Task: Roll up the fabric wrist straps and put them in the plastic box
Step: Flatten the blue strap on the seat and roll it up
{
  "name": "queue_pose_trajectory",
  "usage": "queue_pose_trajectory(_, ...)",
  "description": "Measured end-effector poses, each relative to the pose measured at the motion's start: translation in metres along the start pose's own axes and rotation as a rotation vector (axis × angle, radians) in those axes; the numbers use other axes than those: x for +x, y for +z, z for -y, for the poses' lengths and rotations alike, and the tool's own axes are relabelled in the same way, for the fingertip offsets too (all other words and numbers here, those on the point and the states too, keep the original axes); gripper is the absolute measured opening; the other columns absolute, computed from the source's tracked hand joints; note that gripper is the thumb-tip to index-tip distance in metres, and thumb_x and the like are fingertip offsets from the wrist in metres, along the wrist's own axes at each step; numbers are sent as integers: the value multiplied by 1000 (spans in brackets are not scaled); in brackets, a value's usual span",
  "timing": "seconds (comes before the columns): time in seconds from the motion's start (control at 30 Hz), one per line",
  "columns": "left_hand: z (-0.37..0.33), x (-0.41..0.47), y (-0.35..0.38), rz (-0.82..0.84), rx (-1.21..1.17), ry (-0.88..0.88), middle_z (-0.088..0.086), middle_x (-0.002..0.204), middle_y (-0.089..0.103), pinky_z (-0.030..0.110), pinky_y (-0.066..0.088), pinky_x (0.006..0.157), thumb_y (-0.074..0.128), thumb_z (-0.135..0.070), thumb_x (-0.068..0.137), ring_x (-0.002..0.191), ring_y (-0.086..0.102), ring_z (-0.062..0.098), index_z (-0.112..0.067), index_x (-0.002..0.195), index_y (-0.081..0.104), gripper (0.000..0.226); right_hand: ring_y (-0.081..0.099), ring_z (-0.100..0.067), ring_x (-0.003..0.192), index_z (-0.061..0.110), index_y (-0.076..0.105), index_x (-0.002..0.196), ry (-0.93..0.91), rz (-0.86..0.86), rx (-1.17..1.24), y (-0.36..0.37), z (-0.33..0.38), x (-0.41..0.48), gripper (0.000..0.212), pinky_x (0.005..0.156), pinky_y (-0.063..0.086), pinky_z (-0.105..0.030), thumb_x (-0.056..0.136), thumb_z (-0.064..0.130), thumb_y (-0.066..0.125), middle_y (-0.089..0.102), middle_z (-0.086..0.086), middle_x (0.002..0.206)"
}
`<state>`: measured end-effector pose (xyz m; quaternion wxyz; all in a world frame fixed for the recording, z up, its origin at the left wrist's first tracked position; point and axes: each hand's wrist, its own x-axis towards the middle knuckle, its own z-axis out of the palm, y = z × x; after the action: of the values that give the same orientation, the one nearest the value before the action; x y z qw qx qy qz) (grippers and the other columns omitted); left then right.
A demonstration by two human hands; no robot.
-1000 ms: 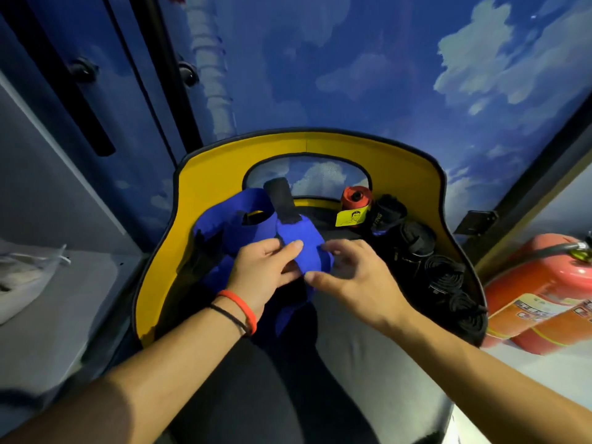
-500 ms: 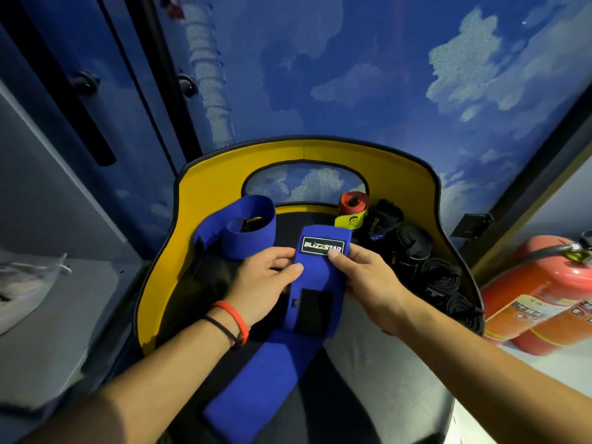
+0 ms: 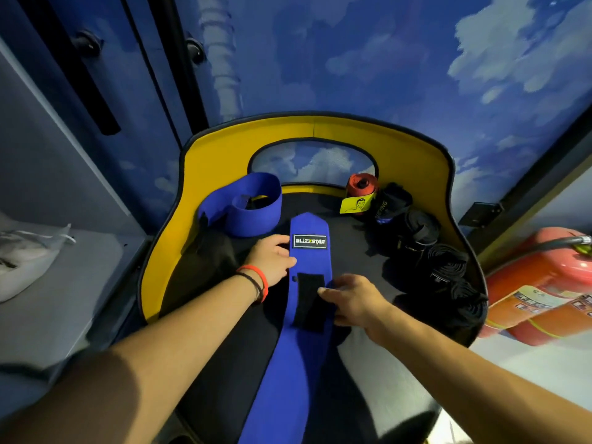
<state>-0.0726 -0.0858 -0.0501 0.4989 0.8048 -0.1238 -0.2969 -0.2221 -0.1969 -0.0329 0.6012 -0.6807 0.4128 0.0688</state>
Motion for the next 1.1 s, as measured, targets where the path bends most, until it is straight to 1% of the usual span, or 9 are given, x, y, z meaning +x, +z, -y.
queue_pose_trajectory(0.1,4,3,5,-134,423,123,-2,114,59,39,55,94,80,-9,81,100,64,20,-21,138,53,64,66,-18,75,17,60,103,-3,-56,-232,-3,-8,13,19,62,63,-38,92,26,74,64,-3,92)
queue_pose_trajectory(0.27,2,-2,5,46,515,368,-10,99,64,35,56,89,77,-21,85,87,63,6,-25,97,74,13,61,-22,82,18,46,102,-207,-206,-454,-7,-12,23,36,67,52,-38,89,35,75,59,2,87)
queue_pose_trajectory(0.33,5,-5,4,178,585,443,-11,122,62,34,50,102,73,-31,88,113,59,7,-28,115,72,27,61,-23,82,20,49,98,-240,-258,-503,-12,-9,25,30,69,53,-39,91,37,72,60,1,87)
queue_pose_trajectory(0.43,17,-8,0,300,898,443,-14,161,26,39,25,122,61,-62,87,147,27,10,-39,148,43,68,62,-22,87,21,55,105,-310,-264,-686,-15,-8,23,21,71,53,-38,96,37,64,64,0,99)
queue_pose_trajectory(0.57,20,1,0,263,1159,434,-16,167,2,50,4,125,47,-65,93,155,-1,13,-42,156,21,72,55,-22,112,23,58,123,-416,-210,-923,-10,-12,17,33,83,54,-36,99,45,57,49,-1,117)
queue_pose_trajectory(0.77,4,12,-5,187,1184,457,-8,164,23,47,22,122,52,-51,97,151,19,17,-35,150,41,56,43,-22,121,23,48,142,-438,-116,-1084,-5,-10,12,53,98,49,-36,98,51,56,39,-2,130)
queue_pose_trajectory(0.9,-18,13,-16,-258,1156,726,-2,141,47,43,40,107,69,-30,87,133,42,22,-25,134,58,49,43,-25,124,23,48,144,-412,-97,-1088,-5,1,11,55,100,48,-39,96,48,60,40,-4,133)
queue_pose_trajectory(1.0,-26,21,-30,-439,1242,560,1,148,47,49,26,117,71,-35,84,142,36,24,-23,149,41,73,44,-25,122,21,51,140,-477,-136,-1032,-6,10,8,53,98,48,-37,95,46,62,43,-3,128)
queue_pose_trajectory(1.1,-25,26,-42,-451,1291,373,-1,128,64,52,16,119,69,-32,89,129,52,21,-25,144,45,61,45,-24,122,22,52,141,-536,-136,-995,-7,17,4,53,99,48,-37,95,45,63,46,-3,129)
